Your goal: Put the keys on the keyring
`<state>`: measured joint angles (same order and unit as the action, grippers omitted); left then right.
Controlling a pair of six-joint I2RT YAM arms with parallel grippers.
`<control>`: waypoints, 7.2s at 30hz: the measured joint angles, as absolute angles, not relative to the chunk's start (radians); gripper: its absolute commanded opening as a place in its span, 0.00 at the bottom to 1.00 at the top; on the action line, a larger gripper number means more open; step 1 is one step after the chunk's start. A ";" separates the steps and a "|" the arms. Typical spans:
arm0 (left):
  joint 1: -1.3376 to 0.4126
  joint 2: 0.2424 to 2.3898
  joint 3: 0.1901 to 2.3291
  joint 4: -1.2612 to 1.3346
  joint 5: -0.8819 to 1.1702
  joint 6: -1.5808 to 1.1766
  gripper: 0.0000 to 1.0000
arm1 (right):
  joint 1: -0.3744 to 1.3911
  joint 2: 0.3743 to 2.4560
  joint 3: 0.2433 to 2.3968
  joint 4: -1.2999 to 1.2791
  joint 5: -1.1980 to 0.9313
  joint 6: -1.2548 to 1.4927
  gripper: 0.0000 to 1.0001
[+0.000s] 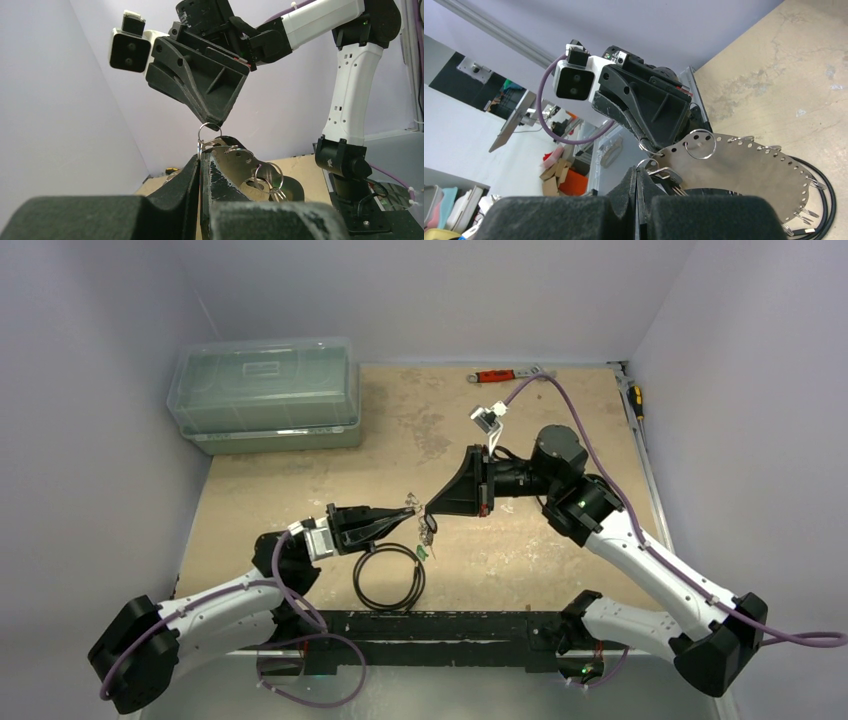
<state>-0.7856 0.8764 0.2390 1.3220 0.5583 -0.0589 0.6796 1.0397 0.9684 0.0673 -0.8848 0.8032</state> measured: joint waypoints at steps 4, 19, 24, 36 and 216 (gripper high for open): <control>-0.786 0.871 0.239 1.322 0.546 -0.059 0.00 | 0.680 1.034 0.968 0.066 -0.880 0.797 0.00; -0.786 0.901 0.239 1.324 0.543 -0.060 0.00 | 0.681 1.034 0.968 0.108 -0.890 0.819 0.00; -0.786 0.918 0.239 1.340 0.543 -0.068 0.00 | 0.694 1.041 0.968 0.120 -0.893 0.822 0.00; -0.786 0.921 0.239 1.374 0.543 -0.088 0.00 | 0.699 1.056 0.959 0.119 -0.880 0.818 0.00; -0.803 0.649 0.183 1.201 0.326 -0.096 0.00 | 0.548 0.951 0.812 0.121 -0.628 0.612 0.00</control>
<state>-0.8032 0.6487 0.1833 1.2015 0.3264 -0.0956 0.5484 0.9512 0.8116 0.1207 -0.6277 0.6117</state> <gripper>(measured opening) 0.009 0.012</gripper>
